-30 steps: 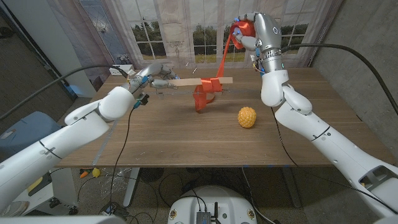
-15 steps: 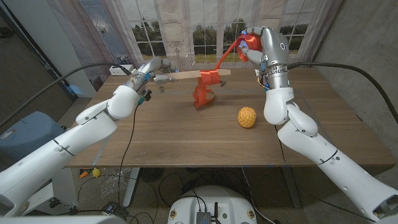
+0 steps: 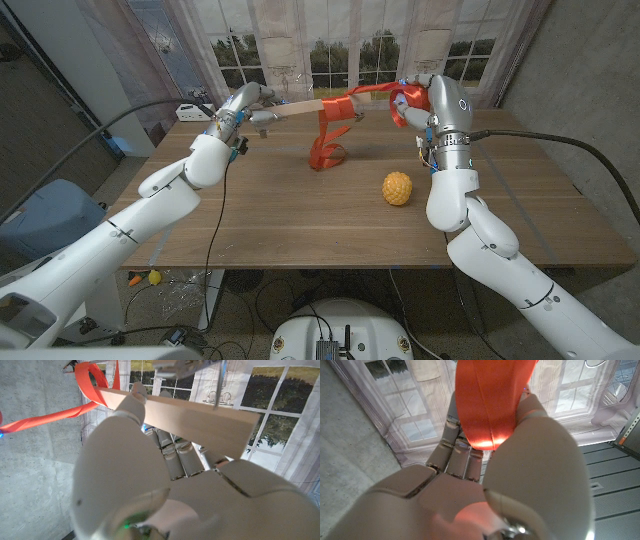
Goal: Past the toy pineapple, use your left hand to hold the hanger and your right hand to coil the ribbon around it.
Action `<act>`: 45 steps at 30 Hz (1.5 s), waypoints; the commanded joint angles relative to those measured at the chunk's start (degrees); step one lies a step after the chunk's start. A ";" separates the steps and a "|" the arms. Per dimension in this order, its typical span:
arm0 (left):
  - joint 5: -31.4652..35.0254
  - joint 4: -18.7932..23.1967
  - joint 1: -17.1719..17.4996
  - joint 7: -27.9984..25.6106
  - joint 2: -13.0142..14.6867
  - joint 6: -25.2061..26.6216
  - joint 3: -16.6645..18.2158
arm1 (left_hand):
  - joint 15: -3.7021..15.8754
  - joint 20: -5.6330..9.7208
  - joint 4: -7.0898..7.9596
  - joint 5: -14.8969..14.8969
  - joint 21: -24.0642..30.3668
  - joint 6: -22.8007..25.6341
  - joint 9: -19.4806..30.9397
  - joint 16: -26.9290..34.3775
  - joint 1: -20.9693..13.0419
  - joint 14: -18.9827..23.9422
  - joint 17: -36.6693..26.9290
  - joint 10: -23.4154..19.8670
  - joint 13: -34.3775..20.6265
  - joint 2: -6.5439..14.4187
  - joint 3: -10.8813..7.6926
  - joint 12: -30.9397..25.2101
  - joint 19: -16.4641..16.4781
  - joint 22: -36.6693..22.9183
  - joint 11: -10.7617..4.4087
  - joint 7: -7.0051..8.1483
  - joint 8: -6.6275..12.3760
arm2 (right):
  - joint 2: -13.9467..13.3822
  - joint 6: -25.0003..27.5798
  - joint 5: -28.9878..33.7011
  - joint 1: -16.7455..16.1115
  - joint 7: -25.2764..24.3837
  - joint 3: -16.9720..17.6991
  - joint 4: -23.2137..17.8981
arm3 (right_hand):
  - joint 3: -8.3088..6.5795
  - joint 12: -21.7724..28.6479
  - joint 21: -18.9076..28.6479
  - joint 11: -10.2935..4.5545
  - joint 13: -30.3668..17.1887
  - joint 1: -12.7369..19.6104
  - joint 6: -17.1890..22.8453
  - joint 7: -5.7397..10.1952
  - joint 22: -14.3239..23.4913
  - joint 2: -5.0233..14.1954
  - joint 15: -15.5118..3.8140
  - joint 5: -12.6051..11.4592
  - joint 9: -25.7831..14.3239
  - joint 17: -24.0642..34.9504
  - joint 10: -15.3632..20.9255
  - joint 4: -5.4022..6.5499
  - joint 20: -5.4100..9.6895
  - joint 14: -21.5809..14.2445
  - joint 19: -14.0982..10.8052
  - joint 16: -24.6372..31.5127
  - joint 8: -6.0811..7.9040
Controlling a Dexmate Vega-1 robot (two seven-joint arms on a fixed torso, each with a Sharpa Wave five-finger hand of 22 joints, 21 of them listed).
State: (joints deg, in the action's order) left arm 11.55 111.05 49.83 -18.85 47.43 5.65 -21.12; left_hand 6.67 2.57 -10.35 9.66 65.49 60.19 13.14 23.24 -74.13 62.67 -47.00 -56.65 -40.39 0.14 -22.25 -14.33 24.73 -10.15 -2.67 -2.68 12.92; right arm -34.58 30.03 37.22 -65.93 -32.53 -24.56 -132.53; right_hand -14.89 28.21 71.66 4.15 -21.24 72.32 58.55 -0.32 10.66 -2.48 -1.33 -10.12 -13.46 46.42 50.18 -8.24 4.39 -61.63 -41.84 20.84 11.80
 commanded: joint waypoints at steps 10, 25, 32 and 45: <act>0.81 0.79 -0.73 1.33 -1.33 2.96 -0.35 | 6.56 2.81 1.07 0.39 0.50 1.74 4.23 -0.42 -6.86 5.48 -0.19 -0.58 -0.12 7.40 -1.47 0.19 -0.20 -0.02 0.08 -1.03 0.01 | -6.40 6.17 -12.85 -3.96 14.31 4.69 -6.71 | -0.34 0.08 0.75 -2.49 -0.49 10.43 1.38 -1.17 0.02 9.81 -11.65 -0.30 -0.18 0.35 2.76 -0.02 7.24 -9.96 0.34 -0.37 0.34; -3.18 4.36 1.24 5.17 -0.98 11.33 -0.95 | 6.58 2.85 1.07 0.42 0.84 1.88 4.26 -0.57 -6.85 5.79 -0.26 -0.70 -0.07 7.40 -1.47 0.42 -0.37 -0.02 0.01 -0.76 -0.04 | -12.49 13.58 -20.56 6.95 25.31 -1.95 -4.20 | -0.42 -0.15 1.12 -2.19 -0.54 10.28 1.18 -1.28 -0.08 9.87 -11.59 -0.30 -0.22 0.47 2.54 0.11 7.08 -9.74 0.73 -0.75 0.27; -6.13 3.72 1.32 7.44 -0.67 13.03 -2.46 | 6.57 2.87 1.06 0.44 0.97 1.82 4.24 -0.67 -6.84 5.86 -0.24 -0.61 -0.08 7.37 -1.47 0.53 -0.42 -0.03 -0.05 -0.91 -0.11 | -14.02 15.04 -22.97 13.08 29.12 -6.79 -1.67 | -0.46 -0.26 1.20 -2.26 -0.67 10.20 1.02 -1.28 -0.15 9.88 -11.59 -0.31 -0.24 0.47 2.27 0.15 7.04 -9.61 1.03 -0.97 0.22; -8.88 2.03 0.81 9.00 -0.21 14.85 -5.32 | 6.57 2.89 1.03 0.48 1.21 1.84 4.28 -0.90 -6.85 6.01 -0.14 -0.85 0.05 7.33 -1.47 0.69 -0.59 -0.01 0.18 -0.96 -0.16 | -14.53 16.33 -26.54 21.26 34.85 -14.41 3.45 | -0.61 -0.37 1.34 -2.28 -0.81 10.22 0.88 -1.31 -0.24 9.95 -11.59 -0.35 -0.27 0.55 2.15 0.16 6.99 -9.44 1.52 -1.29 0.19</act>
State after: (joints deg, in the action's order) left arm 5.21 113.95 50.83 -11.56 46.73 18.12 -24.41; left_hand 6.59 2.57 -10.34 9.77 66.34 60.50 13.67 22.39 -74.13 63.20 -46.96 -56.96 -40.34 0.14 -22.25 -13.93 24.33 -10.15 -2.35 -2.55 12.53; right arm -48.15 45.08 14.04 -51.81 -2.77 -32.63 -133.17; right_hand -14.96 27.40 72.55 4.05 -21.70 72.32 58.55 -0.33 10.38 -2.48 -1.33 -10.14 -13.46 46.83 50.28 -8.18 3.88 -61.64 -40.72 19.60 11.85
